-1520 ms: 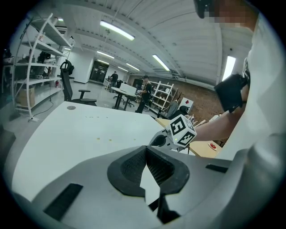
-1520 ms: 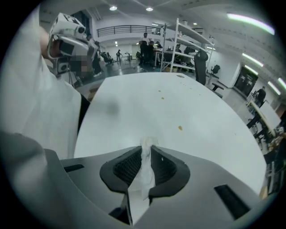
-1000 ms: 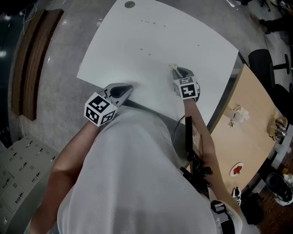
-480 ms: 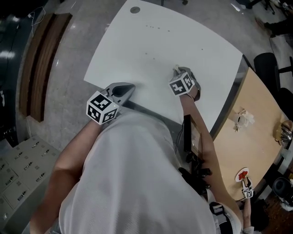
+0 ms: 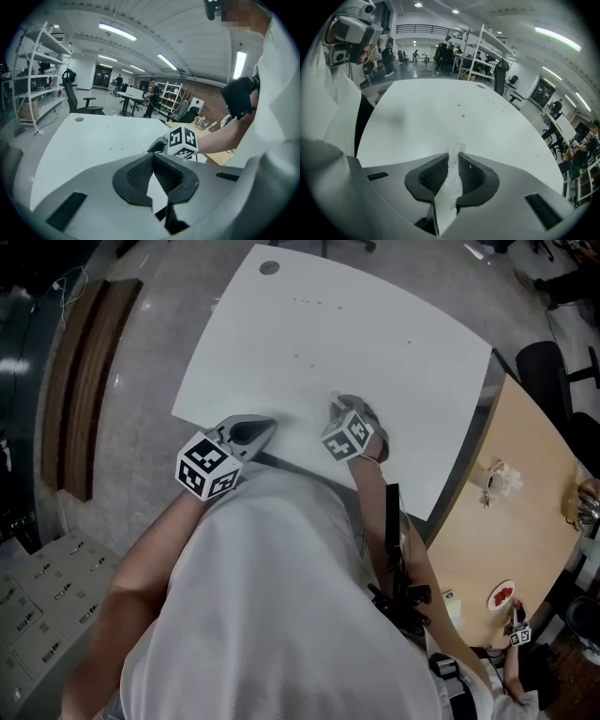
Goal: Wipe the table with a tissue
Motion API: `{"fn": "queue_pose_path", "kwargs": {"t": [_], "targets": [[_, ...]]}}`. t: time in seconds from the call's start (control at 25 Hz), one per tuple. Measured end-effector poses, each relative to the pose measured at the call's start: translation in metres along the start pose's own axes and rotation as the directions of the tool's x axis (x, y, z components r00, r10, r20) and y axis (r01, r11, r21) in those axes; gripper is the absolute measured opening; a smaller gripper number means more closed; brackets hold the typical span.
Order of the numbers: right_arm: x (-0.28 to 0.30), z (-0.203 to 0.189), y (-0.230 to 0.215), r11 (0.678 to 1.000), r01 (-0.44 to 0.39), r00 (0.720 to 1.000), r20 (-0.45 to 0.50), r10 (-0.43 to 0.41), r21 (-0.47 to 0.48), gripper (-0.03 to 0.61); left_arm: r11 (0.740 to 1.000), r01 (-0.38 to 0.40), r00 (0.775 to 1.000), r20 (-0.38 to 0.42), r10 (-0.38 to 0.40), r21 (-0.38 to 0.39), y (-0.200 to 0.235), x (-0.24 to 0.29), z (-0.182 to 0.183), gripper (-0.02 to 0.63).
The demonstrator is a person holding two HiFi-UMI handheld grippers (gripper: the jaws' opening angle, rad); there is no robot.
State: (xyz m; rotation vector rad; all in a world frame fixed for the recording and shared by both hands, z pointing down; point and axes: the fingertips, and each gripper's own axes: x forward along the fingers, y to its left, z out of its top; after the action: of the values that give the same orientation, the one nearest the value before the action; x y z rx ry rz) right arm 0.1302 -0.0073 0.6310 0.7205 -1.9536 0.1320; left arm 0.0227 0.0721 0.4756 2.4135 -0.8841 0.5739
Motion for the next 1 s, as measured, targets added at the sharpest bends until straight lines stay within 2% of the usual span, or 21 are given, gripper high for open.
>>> {"fn": "queue_pose_path", "kwargs": {"t": [0.04,0.12,0.2,0.24,0.32,0.52,0.64,0.84,1.0], "targets": [[-0.001,0.002,0.007,1.000,-0.010,1.000,0.008,0.010,-0.004,0.067,1.000,-0.007,1.000,0.003,0.007,-0.007,0.003,-0.002,-0.001,0.006],[-0.002,0.006,0.021,0.996,-0.088,0.995,0.049,0.086,0.029,0.067,1.000,-0.014,1.000,0.007,0.014,-0.018,0.009,-0.004,-0.002,0.006],[-0.010,0.009,0.026,0.976,-0.172,0.979,0.138,0.153,0.136,0.067,1.000,-0.009,1.000,0.012,0.010,-0.019,0.010,-0.003,-0.001,0.006],[-0.016,0.006,0.020,0.966,-0.169,0.976,0.172,0.136,0.195,0.067,1.000,-0.004,1.000,0.015,0.004,-0.019,0.011,-0.002,0.000,0.008],[-0.025,-0.007,0.001,0.952,-0.104,0.981,0.186,0.051,0.288,0.067,1.000,0.007,1.000,0.020,-0.006,-0.024,0.013,-0.002,0.000,0.006],[-0.022,-0.045,-0.051,0.915,0.037,0.989,0.114,-0.090,0.401,0.067,0.999,0.035,0.999,0.029,-0.033,-0.042,0.022,0.003,-0.003,0.006],[-0.019,-0.041,-0.068,0.897,0.050,0.988,0.109,-0.108,0.438,0.067,0.998,0.050,0.998,0.042,-0.048,-0.049,0.028,0.002,-0.002,0.006],[-0.009,-0.015,-0.062,0.893,0.058,0.989,0.096,-0.112,0.446,0.067,0.996,0.061,0.997,0.057,-0.057,-0.071,0.048,-0.005,-0.004,0.006],[-0.002,0.021,-0.044,0.870,-0.017,0.982,0.173,-0.079,0.493,0.067,0.993,0.078,0.995,0.064,-0.072,-0.084,0.066,-0.013,-0.005,0.006]]}}
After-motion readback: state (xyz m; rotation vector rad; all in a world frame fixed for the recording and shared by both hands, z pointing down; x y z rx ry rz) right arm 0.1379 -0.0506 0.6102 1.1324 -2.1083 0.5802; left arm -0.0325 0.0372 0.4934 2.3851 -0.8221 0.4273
